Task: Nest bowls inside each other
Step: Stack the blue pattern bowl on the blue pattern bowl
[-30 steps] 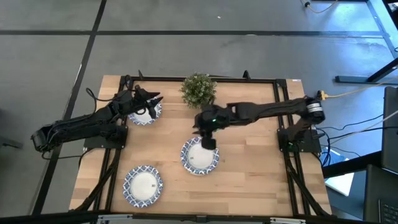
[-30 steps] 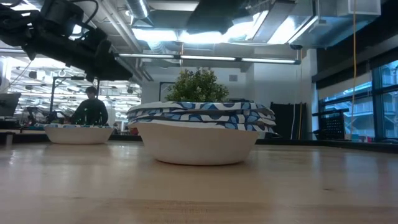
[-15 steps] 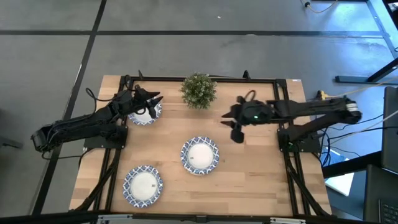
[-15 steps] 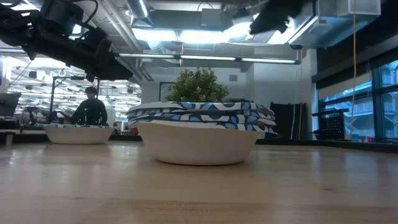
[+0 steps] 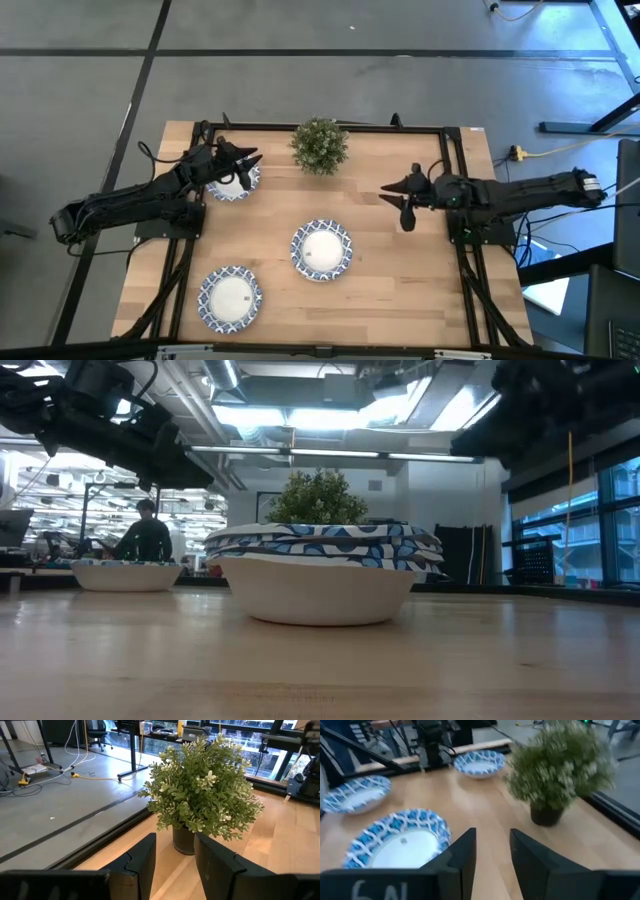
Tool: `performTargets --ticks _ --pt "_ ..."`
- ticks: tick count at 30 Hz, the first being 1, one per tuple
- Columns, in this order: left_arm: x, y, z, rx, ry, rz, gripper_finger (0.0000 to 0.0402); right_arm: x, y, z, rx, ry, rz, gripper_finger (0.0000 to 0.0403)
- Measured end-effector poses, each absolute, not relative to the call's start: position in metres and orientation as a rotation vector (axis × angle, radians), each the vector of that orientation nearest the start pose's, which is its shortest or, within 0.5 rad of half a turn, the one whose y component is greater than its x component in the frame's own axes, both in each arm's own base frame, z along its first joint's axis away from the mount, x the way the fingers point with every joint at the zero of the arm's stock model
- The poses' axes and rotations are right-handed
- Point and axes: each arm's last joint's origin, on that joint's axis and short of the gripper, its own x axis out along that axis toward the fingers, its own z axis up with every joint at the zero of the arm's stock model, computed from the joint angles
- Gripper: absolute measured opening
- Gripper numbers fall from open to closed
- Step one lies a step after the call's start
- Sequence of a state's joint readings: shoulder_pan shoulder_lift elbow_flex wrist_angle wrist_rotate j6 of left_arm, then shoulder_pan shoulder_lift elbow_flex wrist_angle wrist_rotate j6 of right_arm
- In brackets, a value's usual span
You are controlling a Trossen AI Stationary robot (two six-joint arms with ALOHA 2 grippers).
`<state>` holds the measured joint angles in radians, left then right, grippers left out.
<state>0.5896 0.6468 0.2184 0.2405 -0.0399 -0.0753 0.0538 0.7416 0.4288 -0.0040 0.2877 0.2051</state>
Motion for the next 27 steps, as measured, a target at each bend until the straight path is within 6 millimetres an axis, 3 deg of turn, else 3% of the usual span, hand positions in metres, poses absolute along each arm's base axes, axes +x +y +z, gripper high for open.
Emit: performTargets --ticks 4,14,18,24,27 --pt "0.126 0.086 0.197 -0.125 0.160 0.634 0.0128 0.159 -0.003 0.212 0.148 0.276 -0.305 0.0120" --pt "0.126 0.085 0.198 -0.097 0.177 0.615 0.0128 0.154 -0.012 0.196 0.084 0.260 -0.451 0.0120" --pt "0.128 0.086 0.215 -0.097 0.233 0.592 0.0128 0.154 -0.012 0.196 0.082 0.261 -0.453 0.0120" --pt "0.121 0.085 0.246 -0.096 0.515 0.671 0.0133 0.154 -0.012 0.196 0.076 0.261 -0.464 0.0120" --pt "0.120 0.084 0.263 -0.117 0.510 0.698 0.0132 0.154 -0.012 0.196 0.074 0.262 -0.464 0.0120"
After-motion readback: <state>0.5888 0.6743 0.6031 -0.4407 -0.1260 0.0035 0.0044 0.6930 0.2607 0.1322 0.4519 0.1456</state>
